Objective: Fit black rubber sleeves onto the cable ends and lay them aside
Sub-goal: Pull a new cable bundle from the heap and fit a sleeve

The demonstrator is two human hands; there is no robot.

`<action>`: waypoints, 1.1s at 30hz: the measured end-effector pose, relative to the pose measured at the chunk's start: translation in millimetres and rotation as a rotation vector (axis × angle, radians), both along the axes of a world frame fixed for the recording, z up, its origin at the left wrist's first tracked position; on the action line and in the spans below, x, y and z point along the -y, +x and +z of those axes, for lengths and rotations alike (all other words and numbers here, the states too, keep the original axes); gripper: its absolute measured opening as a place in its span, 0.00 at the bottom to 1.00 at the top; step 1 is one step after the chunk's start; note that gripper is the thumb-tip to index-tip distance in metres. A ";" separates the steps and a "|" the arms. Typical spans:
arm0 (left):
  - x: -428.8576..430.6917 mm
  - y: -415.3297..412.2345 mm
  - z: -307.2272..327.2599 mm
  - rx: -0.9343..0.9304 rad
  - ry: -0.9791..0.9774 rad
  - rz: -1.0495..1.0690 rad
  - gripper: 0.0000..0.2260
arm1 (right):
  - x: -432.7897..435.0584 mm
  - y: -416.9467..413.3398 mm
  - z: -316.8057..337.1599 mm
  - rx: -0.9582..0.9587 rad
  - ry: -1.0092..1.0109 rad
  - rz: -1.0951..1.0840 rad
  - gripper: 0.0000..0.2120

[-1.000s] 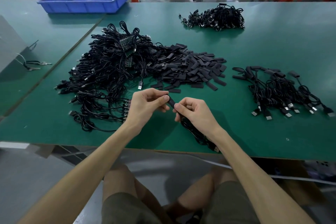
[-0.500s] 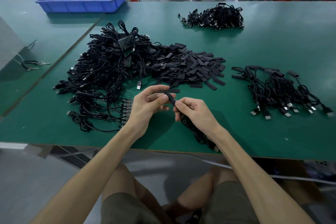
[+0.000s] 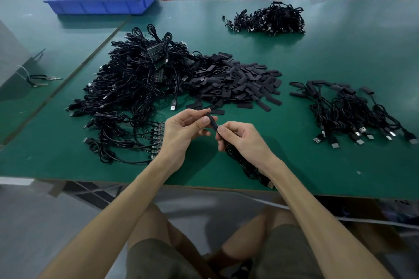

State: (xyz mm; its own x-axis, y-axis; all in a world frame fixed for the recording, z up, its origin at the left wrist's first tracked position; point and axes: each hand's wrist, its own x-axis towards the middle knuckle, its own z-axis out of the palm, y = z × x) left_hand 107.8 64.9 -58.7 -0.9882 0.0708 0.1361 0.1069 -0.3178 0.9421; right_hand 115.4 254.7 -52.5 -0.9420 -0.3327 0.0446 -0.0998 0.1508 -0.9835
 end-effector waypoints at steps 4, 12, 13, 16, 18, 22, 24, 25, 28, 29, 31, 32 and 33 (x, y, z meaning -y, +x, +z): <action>-0.7 0.3 0.1 -0.012 0.002 0.000 0.09 | -0.2 -0.1 0.2 -0.005 -0.001 0.000 0.12; -2.3 1.5 2.1 -0.037 -0.045 0.011 0.10 | 0.4 -0.4 0.6 -0.004 0.001 -0.001 0.12; -2.4 1.8 2.4 -0.044 -0.061 0.007 0.12 | 0.3 -0.5 0.9 -0.007 0.001 -0.002 0.13; -2.6 2.5 2.9 -0.034 -0.055 0.002 0.13 | 0.5 -0.2 1.5 -0.010 -0.001 0.000 0.13; -2.6 2.5 3.1 -0.015 -0.037 0.006 0.13 | 0.6 0.1 1.9 -0.009 -0.003 0.001 0.13; -2.7 2.0 2.2 -0.009 -0.030 0.014 0.12 | 0.6 1.0 2.3 -0.015 0.002 -0.001 0.13; -2.5 2.1 1.9 -0.013 -0.025 0.014 0.11 | 0.4 1.0 2.3 -0.014 0.007 -0.002 0.14; -2.3 2.4 1.8 -0.013 -0.023 0.015 0.11 | 0.6 1.2 2.3 -0.013 0.007 -0.001 0.14; -2.5 2.6 2.3 -0.011 -0.021 0.023 0.11 | 1.7 1.1 2.2 -0.011 0.003 0.000 0.13; -2.5 2.6 2.5 -0.011 -0.022 0.025 0.11 | 2.0 1.2 2.1 -0.010 0.003 -0.001 0.13; -2.4 2.7 2.7 -0.011 -0.023 0.026 0.11 | 1.8 1.0 2.0 -0.010 0.001 -0.002 0.13; -2.4 2.8 2.8 -0.010 -0.023 0.026 0.11 | 1.6 0.9 1.9 -0.009 0.000 -0.001 0.13; -2.4 2.8 2.8 -0.008 -0.022 0.025 0.11 | 1.5 0.8 1.8 -0.007 -0.001 0.000 0.13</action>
State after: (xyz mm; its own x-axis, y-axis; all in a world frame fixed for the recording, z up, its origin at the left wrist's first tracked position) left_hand 110.7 67.3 -55.9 -0.9885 0.0491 0.1431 0.1226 -0.2938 0.9480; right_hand 116.2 253.2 -50.7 -0.9416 -0.3327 0.0516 -0.1067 0.1497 -0.9830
